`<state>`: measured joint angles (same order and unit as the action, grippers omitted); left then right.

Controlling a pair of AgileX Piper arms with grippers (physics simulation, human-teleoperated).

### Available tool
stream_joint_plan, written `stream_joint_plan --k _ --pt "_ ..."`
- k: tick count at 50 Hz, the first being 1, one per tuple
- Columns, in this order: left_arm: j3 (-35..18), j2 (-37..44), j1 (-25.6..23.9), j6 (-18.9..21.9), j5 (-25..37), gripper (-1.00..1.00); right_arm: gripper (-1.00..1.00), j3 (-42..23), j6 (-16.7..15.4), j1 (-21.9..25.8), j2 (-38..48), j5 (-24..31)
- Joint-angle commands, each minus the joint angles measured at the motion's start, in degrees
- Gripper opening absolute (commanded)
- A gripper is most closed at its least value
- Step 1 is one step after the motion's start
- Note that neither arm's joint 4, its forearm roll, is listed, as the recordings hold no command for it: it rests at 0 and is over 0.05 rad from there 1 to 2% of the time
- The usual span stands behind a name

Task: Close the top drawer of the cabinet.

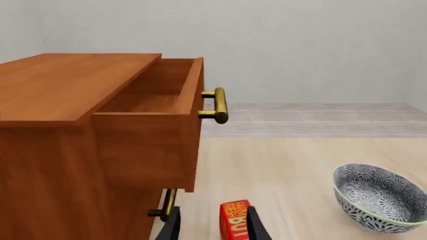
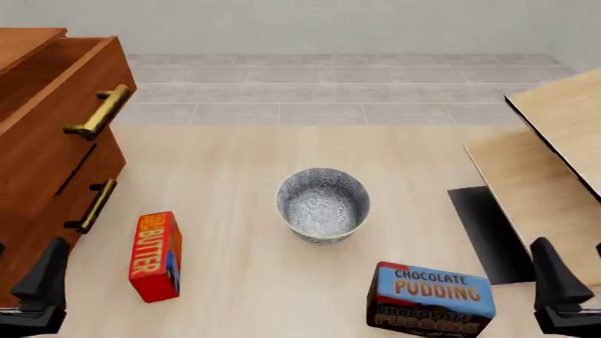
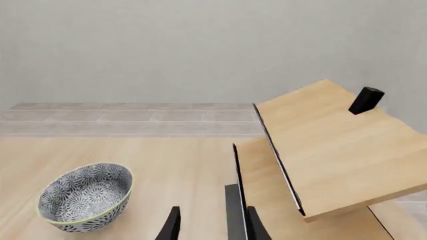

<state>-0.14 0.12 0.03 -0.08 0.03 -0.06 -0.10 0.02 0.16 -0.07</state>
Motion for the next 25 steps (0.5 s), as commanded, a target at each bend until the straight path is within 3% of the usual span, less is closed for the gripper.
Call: stream_joint_plan --k 1,16,25 --pt "-0.74 -0.05 -0.02 0.01 0.37 1.00 1.00 -0.14 -0.13 0.24 0.37 -0.08" --pt "-2.23 0.04 -0.72 0.42 1.17 1.00 1.00 -0.06 0.46 -0.03 2.83 -1.53" --pt "-2.53 -0.04 -2.95 7.20 0.05 1.00 1.00 -0.01 0.42 0.12 3.90 -2.33"
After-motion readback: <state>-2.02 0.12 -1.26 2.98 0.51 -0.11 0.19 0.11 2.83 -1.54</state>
